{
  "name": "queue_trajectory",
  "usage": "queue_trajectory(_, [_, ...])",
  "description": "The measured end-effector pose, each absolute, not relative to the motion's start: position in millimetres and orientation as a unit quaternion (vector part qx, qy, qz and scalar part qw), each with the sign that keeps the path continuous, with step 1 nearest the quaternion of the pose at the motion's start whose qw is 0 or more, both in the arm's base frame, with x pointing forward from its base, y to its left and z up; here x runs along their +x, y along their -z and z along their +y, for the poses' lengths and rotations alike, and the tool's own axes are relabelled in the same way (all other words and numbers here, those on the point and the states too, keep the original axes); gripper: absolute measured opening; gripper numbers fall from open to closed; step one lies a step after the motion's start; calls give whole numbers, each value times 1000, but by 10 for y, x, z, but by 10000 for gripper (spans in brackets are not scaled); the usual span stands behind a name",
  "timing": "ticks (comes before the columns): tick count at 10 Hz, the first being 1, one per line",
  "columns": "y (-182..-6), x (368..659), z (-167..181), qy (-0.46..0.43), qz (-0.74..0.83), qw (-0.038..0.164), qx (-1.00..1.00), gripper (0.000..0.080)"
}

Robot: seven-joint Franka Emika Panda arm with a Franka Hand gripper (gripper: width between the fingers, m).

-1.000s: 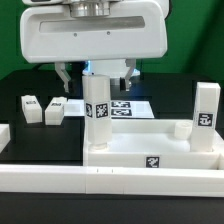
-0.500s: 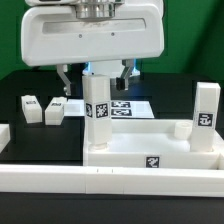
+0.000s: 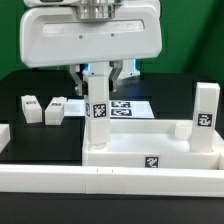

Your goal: Assemble desk

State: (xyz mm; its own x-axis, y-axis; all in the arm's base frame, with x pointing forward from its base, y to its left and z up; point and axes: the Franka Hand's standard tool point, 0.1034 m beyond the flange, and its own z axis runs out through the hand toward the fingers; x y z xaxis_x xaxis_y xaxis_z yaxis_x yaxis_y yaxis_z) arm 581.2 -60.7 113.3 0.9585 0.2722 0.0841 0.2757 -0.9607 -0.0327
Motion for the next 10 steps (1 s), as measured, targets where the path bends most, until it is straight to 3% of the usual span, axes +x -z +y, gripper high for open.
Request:
queue_trajectory(2, [-1131, 5797, -625, 31, -105, 27, -994, 288])
queue_trajectory(10, [-1118, 5799, -561, 23, 327, 50, -944, 290])
